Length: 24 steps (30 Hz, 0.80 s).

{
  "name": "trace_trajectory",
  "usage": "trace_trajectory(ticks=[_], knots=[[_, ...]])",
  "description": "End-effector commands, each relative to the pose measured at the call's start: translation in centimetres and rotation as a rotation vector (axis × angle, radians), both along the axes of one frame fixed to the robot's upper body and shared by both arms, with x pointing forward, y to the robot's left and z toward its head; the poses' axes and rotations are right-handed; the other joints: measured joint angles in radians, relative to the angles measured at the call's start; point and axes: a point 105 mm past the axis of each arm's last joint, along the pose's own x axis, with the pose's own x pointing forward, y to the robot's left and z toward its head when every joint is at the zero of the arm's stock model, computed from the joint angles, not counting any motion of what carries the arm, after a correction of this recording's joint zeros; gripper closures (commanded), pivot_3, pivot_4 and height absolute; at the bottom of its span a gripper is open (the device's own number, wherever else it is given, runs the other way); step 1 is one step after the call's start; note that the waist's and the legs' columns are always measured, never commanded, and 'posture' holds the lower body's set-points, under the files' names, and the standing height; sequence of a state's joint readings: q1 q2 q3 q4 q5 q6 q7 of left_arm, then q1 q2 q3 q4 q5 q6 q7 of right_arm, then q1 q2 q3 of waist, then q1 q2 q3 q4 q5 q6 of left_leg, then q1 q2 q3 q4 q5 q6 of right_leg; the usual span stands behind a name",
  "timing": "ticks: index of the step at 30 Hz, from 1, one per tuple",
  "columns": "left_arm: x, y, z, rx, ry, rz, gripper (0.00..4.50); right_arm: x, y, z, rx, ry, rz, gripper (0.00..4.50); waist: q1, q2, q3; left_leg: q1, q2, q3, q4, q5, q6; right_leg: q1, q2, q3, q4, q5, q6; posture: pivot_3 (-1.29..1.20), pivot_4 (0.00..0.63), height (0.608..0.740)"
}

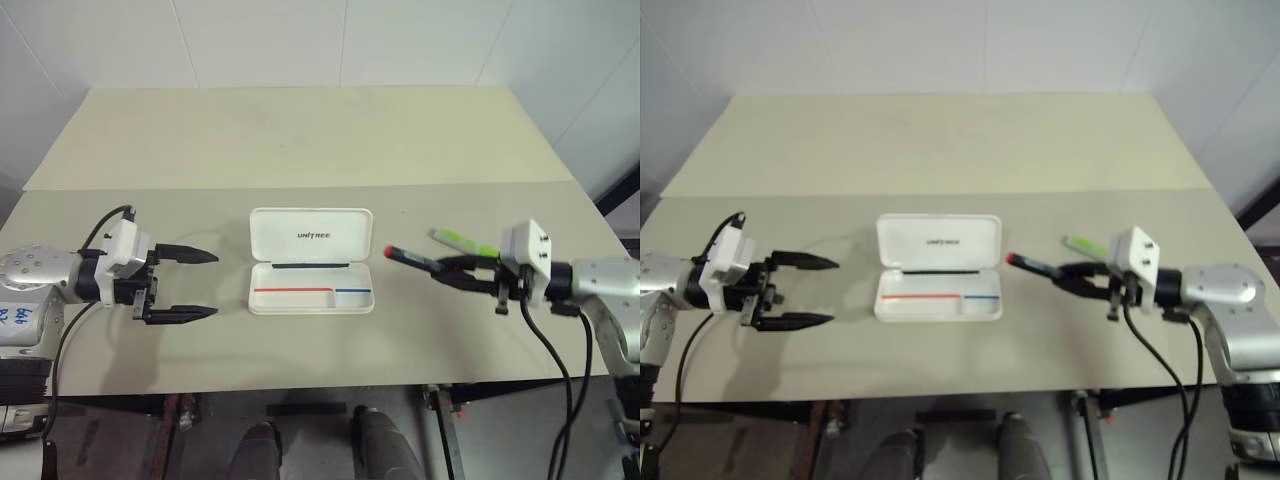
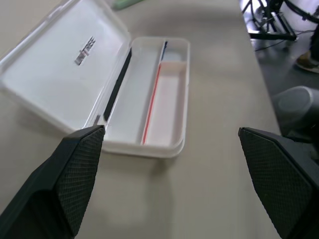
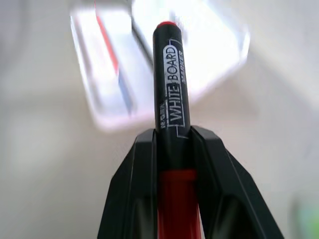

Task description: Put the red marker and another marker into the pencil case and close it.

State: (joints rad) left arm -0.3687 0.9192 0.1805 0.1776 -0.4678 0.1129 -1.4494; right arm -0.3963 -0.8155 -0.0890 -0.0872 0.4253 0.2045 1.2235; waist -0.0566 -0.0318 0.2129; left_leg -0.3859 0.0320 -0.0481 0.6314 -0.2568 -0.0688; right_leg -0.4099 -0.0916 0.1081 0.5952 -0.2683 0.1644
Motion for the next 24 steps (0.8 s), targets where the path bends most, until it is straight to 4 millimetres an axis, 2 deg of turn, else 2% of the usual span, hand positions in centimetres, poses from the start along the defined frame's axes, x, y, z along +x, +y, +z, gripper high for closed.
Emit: trace_trajectory(ticks=[1, 3, 6, 13, 16, 21, 24], knots=[[0.1, 0.9, 0.1, 0.021, -0.039, 0.04, 0.0, -0.2, 3.7, 0.1, 0.03, 0.008, 0.118, 3.9, 0.0, 0.0, 0.0, 0.0, 0.0, 0.0, 0.0, 0.0, 0.0, 0.0, 0.0, 0.0, 0.0, 0.0, 0.0, 0.0, 0.15, 0.74], [0.3, 1.1, -0.1, 0.014, -0.054, 0.056, 0.0, -0.1, 5.7, -0.1, 0.036, 0.015, 0.181, 3.9, 0.0, 0.0, 0.0, -0.001, 0.0, 0.0, 0.0, 0.0, 0.0, 0.0, 0.0, 0.0, 0.0, 0.0, 0.0, 0.0, 0.15, 0.74], [0.3, 1.0, -0.2, 0.009, -0.054, 0.062, 0.0, 0.8, 7.3, -0.7, 0.027, 0.016, 0.212, 3.9, 0.003, 0.0, 0.0, -0.002, 0.0, 0.0, -0.001, 0.0, 0.0, -0.002, 0.0, 0.0, 0.001, 0.003, 0.005, 0.0, 0.15, 0.74], [0.5, 0.4, -0.4, -0.024, -0.07, 0.084, 0.0, 3.4, 11.3, -2.3, -0.02, 0.005, 0.291, 3.9, -0.002, 0.0, 0.0, -0.002, 0.0, 0.0, -0.001, 0.0, 0.0, -0.003, 0.0, -0.001, 0.002, 0.003, 0.005, 0.0, 0.15, 0.74], [0.4, 0.0, -0.4, -0.04, -0.074, 0.085, 0.0, 4.2, 12.6, -2.4, -0.029, -0.002, 0.321, 3.9, -0.006, 0.0, 0.0, -0.002, 0.0, 0.0, -0.001, 0.0, 0.0, -0.003, 0.0, -0.001, 0.003, 0.003, 0.005, 0.0, 0.15, 0.74], [0.2, -0.3, -0.4, -0.05, -0.075, 0.09, 0.0, 4.7, 13.4, -2.7, -0.037, -0.001, 0.347, 3.9, -0.006, 0.0, 0.0, -0.002, 0.0, 0.0, -0.002, 0.0, 0.0, -0.004, 0.0, -0.001, 0.008, 0.002, 0.005, 0.0, 0.15, 0.74], [0.0, -0.5, -0.5, -0.06, -0.075, 0.096, 0.0, 4.7, 14.3, -3.5, -0.039, 0.023, 0.366, 3.9, -0.006, 0.0, 0.0, -0.002, 0.0, 0.0, -0.002, 0.0, 0.0, -0.004, 0.0, -0.001, 0.008, 0.002, 0.005, 0.0, 0.15, 0.74]])
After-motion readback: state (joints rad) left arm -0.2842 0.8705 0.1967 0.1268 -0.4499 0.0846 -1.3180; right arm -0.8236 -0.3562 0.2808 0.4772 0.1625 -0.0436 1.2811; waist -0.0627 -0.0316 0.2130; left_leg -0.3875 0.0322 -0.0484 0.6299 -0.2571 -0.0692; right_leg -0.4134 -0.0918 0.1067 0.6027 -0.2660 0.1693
